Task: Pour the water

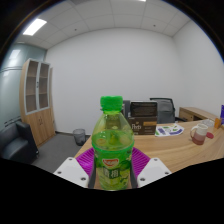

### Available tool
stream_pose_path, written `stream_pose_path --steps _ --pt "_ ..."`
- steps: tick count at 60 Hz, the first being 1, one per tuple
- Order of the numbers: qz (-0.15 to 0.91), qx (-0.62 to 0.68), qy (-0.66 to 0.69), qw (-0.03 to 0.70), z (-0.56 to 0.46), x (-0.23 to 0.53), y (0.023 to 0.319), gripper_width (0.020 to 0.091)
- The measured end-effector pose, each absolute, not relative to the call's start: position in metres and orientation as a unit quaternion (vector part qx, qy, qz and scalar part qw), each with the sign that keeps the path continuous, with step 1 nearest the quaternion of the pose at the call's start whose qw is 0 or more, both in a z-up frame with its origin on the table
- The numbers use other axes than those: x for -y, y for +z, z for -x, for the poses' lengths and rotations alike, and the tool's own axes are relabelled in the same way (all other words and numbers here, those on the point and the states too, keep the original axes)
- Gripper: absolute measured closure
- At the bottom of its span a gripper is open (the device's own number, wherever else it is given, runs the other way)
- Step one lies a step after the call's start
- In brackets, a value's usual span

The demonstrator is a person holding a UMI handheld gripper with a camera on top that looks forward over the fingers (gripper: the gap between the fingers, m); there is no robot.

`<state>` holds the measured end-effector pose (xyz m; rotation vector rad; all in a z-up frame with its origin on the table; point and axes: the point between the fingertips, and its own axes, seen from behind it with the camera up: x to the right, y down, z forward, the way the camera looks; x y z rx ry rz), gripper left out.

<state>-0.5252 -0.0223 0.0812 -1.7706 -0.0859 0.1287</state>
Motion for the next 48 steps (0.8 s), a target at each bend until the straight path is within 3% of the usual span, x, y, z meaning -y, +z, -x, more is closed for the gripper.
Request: stream_pose_path --steps 4,9,26,34,48 --pt "0.777 0.035 0.056 0.626 0.525 0.020 0.080 0.0637" --pt "0.779 0.028 0.054 0.624 0.522 0.018 0.079 0.0723" --pt "0.786 0.001 0.074 0.614 0.513 0.009 0.077 0.0726" --pt "0.806 -0.099 0.145 0.565 0.490 0.002 0.080 0.0725" --pt "0.742 -0.343 0.295 0.494 0.392 -0.045 0.122 0.0726"
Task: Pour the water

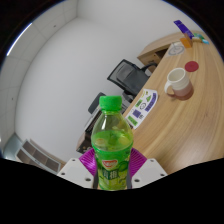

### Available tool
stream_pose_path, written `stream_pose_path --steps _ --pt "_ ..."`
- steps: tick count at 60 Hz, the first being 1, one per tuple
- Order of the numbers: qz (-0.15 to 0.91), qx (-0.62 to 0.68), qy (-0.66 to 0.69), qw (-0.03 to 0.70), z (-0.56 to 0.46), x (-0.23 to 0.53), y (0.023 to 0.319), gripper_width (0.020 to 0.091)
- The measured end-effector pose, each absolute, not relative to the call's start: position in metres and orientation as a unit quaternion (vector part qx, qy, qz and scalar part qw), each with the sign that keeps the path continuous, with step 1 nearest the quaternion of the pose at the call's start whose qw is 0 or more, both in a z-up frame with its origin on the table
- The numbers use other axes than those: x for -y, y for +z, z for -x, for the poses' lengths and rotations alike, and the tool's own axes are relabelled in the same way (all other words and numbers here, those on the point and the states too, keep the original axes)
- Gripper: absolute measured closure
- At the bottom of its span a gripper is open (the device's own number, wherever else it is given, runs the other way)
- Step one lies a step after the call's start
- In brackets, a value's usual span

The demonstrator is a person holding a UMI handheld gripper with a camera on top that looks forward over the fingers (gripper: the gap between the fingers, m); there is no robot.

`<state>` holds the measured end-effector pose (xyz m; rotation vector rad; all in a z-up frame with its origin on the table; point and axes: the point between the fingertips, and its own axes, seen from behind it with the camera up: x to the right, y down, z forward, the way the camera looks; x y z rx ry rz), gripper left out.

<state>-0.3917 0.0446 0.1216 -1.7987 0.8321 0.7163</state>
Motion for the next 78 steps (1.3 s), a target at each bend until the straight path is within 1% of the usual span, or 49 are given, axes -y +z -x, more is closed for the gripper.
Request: stream_pose_path --steps 3,9,10,16,17,23,24,31,34,37,45,52,58,62,72,78 --pt "0.719 -0.386 0.330 0.475 0.371 -0.057 0.134 0.0726" --pt "0.673 -0.447 0.384 0.446 0.330 -0.078 0.140 0.0726" --pt "0.668 -0.458 0.391 0.438 0.324 -0.078 0.146 0.0726" --pt "0.631 -0.506 0.426 0.406 0.288 -0.095 0.145 0.0728" --pt "0.626 -0.515 0.429 0.399 0.282 -0.092 0.149 0.0729" --pt "0.589 -0.554 0.467 0.358 0.257 -0.106 0.143 0.0728" --pt "0.581 -0.561 0.473 0.351 0.254 -0.104 0.145 0.0727" --pt "0.528 -0.604 0.517 0.299 0.240 -0.115 0.136 0.0727" --pt "0.504 -0.617 0.538 0.275 0.238 -0.116 0.138 0.0728" --pt "0.486 -0.624 0.551 0.266 0.232 -0.118 0.139 0.0727" --pt "0.498 -0.626 0.552 0.235 0.231 -0.114 0.128 0.0726" --pt "0.503 -0.628 0.549 0.226 0.230 -0.110 0.125 0.0728" --pt "0.561 -0.586 0.531 0.244 0.239 -0.104 0.131 0.0728" --pt "0.627 -0.526 0.498 0.287 0.240 -0.098 0.141 0.0727" --pt "0.742 -0.356 0.346 0.451 0.185 -0.093 0.198 0.0723" --pt "0.782 -0.240 0.256 0.515 0.157 -0.098 0.230 0.0719"
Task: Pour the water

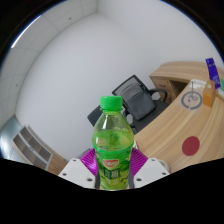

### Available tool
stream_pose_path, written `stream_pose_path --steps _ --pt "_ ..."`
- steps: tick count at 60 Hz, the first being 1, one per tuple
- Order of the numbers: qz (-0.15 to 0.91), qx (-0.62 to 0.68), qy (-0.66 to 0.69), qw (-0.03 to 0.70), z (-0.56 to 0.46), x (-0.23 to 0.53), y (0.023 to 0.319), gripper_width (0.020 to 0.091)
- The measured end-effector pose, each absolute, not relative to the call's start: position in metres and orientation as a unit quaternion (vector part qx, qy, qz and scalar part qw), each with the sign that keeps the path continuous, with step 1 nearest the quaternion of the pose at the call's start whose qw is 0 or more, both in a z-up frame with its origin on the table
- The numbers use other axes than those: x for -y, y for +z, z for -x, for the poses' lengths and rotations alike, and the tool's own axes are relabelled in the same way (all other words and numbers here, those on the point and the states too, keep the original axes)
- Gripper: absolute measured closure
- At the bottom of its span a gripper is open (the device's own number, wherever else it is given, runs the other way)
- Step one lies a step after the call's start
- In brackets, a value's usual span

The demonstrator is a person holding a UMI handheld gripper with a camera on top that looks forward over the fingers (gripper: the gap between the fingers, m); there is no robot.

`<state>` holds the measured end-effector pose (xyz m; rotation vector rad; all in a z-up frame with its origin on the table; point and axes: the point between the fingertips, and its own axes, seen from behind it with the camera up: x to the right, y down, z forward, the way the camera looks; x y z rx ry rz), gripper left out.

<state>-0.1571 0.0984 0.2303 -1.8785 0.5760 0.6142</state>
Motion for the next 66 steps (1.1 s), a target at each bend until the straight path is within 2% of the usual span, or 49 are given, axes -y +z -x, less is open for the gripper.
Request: stream_pose_path --steps 10,14,19,34,42,46,47,49,56,66 --pt "0.796 -0.116 0.067 0.591 0.082 -0.100 0.251 0.0719" --pt "0.787 -0.093 0.018 0.610 0.055 -0.099 0.247 0.0717" --pt "0.793 -0.086 -0.026 0.602 0.025 -0.100 0.225 0.0705" --pt "0.810 -0.091 -0.070 0.575 -0.036 -0.108 0.128 0.0704" --pt "0.812 -0.100 -0.066 0.571 -0.052 -0.115 0.095 0.0705" --pt "0.818 -0.102 -0.064 0.562 -0.058 -0.112 0.071 0.0679" --pt "0.823 -0.102 -0.062 0.556 -0.057 -0.110 0.063 0.0649" --pt "0.805 -0.101 -0.056 0.582 -0.058 -0.112 0.074 0.0665" --pt "0.797 -0.125 -0.037 0.590 -0.060 -0.105 0.072 0.0648" --pt "0.805 -0.111 -0.046 0.581 -0.058 -0.107 0.071 0.0570"
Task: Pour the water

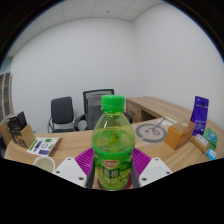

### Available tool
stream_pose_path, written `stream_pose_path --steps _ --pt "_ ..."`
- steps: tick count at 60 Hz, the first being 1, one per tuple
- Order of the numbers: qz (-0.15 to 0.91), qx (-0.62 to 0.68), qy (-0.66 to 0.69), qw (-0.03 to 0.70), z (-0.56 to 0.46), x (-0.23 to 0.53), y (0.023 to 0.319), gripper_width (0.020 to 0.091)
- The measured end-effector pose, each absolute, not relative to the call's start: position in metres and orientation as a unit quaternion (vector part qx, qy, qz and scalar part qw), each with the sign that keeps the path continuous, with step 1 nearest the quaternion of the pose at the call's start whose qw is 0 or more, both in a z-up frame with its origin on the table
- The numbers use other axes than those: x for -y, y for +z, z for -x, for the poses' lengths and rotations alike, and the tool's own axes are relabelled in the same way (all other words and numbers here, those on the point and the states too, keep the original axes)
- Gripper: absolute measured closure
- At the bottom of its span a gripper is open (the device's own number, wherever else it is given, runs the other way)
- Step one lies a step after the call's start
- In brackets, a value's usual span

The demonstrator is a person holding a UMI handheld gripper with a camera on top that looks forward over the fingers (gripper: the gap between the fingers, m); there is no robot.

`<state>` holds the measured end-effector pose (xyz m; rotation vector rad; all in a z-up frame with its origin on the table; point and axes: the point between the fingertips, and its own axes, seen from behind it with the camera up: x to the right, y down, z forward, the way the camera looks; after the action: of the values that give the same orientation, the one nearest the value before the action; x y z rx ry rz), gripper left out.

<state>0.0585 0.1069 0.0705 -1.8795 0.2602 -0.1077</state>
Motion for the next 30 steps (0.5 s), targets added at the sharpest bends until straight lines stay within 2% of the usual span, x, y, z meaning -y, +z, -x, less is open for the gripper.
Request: stream_pose_path --steps 2,7,10,23,30 --pt "0.809 -0.111 -0.046 0.576 -0.057 -0.105 0.069 0.0542" --pt "0.828 -0.110 -0.047 0.548 -0.053 -0.095 0.057 0.0354" --pt "0.832 -0.104 -0.049 0.544 -0.049 -0.085 0.056 0.0307" --pt "0.857 -0.102 -0.054 0.503 -0.024 0.014 0.052 0.0303" --pt "0.875 -0.091 -0.055 0.472 0.001 0.086 0.066 0.0306"
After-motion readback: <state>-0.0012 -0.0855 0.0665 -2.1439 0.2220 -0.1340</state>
